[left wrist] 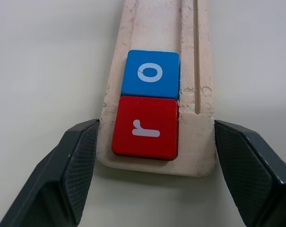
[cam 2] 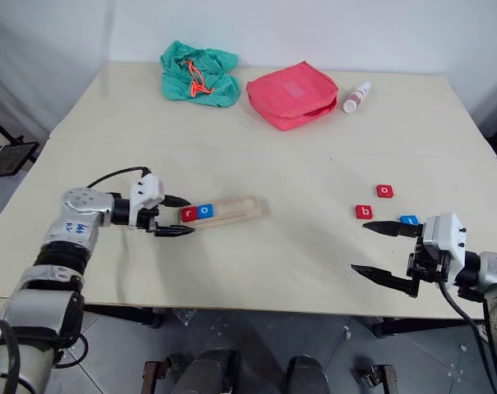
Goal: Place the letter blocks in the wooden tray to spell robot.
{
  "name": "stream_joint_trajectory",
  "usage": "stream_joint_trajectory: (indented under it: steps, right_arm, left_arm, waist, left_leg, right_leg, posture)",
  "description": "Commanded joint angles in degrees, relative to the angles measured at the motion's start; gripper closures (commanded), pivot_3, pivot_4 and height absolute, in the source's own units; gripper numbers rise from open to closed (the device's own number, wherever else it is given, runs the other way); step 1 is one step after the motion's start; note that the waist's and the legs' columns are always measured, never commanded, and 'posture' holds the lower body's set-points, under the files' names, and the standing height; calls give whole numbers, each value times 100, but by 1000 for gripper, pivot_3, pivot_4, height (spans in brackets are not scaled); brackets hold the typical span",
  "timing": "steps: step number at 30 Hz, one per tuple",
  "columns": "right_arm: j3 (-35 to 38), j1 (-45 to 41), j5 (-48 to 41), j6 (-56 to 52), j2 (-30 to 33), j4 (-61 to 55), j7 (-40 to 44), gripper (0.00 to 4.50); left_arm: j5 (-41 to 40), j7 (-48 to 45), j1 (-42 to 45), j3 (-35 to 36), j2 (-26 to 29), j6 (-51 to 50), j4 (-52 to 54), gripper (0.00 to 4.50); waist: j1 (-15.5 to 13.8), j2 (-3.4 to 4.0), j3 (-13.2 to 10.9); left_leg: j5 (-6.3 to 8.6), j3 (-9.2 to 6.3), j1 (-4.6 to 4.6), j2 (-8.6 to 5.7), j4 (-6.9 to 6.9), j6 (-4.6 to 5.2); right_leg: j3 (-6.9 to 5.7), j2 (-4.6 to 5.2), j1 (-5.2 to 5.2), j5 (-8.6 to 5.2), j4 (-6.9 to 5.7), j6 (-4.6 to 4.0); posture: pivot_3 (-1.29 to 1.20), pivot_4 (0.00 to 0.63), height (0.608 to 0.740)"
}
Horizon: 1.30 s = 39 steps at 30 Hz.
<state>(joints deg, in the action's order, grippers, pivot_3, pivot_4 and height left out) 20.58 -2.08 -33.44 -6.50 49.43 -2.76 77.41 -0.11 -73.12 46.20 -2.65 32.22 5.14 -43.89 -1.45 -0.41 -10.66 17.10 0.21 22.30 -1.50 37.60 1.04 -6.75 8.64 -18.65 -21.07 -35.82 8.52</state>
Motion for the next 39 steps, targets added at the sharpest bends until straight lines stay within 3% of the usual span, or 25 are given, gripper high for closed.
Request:
stream_joint_trajectory:
  steps: [1,12,20,39]
  right_arm:
    - [62,-114,-42,26,93,4,51,0]
    - [179,145,-11,39,24,-141,-84,0]
    - [453,618,-128,82,37,-278,-103,0]
    - [535,646,-24,228,113,282,130,0]
  left_arm:
    - [-211,73,-135,-132,-149,-547,1030,1000]
    - [-50,274,-343,-995,-635,-1262,2290,1000]
    - [137,703,-268,-1418,-982,-1635,2620,1000]
    - [498,1216,-603,-1999,-1021,-2413,3704,1000]
  waist:
    - [4,-1,0]
    - [-8,-1,-1]
    - [-24,-1,0]
    - [-25,0,0]
  left_leg:
    - [0,-1,3,0,2,0]
    - [0,-15,10,0,7,1]
    - [2,-25,13,-2,13,4]
    - [4,-44,12,-2,16,7]
  right_leg:
    - [0,0,-1,0,1,0]
    - [-1,-2,2,0,10,0]
    - [0,-2,7,0,20,0]
    - [6,-4,15,0,34,0]
  posture:
    - [0,150,740]
    - [0,150,740]
    - [0,150,740]
    - [0,150,740]
